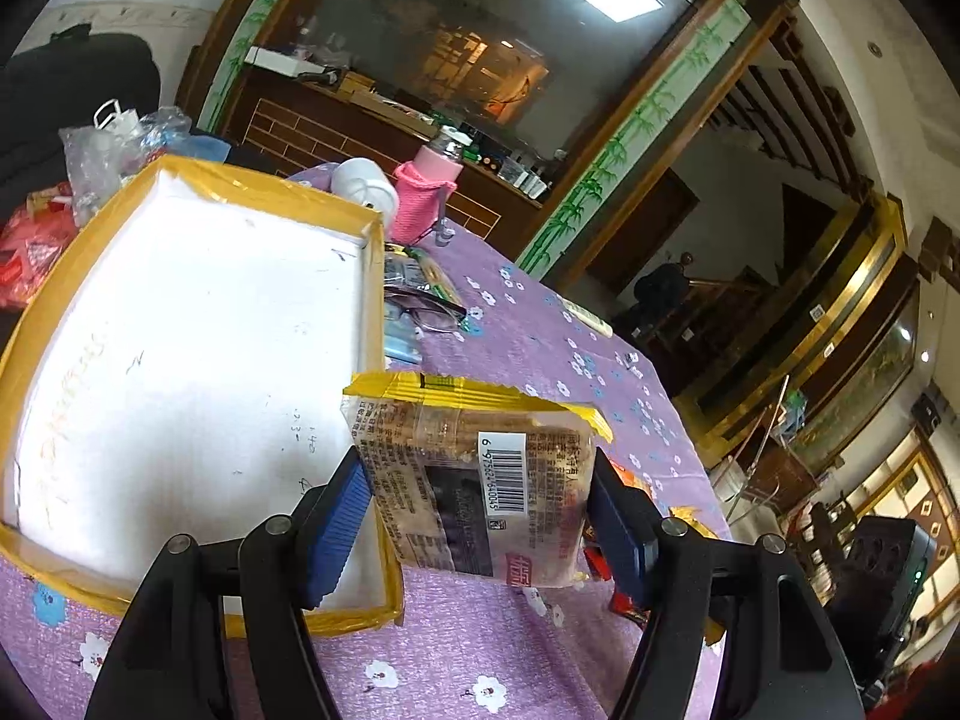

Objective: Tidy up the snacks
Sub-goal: 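Carry the cracker pack and yellow pouch toward the white yellow-edged box with both tools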

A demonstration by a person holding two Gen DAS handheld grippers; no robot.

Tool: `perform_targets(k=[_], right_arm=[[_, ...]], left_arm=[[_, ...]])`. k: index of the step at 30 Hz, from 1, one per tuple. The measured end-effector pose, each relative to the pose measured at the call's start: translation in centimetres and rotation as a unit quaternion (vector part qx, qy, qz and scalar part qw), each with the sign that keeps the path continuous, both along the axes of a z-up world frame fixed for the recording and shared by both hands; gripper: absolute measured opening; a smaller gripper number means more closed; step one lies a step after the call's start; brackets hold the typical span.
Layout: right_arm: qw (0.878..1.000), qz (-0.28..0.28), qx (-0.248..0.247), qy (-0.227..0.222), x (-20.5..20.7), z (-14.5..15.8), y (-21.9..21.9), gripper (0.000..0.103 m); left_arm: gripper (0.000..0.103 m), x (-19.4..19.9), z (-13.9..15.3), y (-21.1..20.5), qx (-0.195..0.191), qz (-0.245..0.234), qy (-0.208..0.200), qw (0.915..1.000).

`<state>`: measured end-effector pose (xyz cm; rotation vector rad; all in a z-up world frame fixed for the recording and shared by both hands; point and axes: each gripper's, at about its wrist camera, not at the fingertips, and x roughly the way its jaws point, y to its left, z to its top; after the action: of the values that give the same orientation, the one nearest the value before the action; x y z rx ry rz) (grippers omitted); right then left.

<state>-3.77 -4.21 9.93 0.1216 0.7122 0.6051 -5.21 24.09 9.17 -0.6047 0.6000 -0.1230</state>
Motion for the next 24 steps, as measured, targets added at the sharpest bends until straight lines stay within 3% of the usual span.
perform_targets(k=[15,24], right_arm=[[1.0,0.014,-0.008,0.006,0.5,-0.6,2.0,0.048],[0.999,0.032,-0.007,0.016,1.7,-0.8,3.9,0.048]], left_arm=[[0.073,1.3,-2.8,3.6,-0.109,-0.013,0.021,0.9937],[0.073,1.0,-3.3,5.4,-0.151,-0.04,0.018,0.9875]])
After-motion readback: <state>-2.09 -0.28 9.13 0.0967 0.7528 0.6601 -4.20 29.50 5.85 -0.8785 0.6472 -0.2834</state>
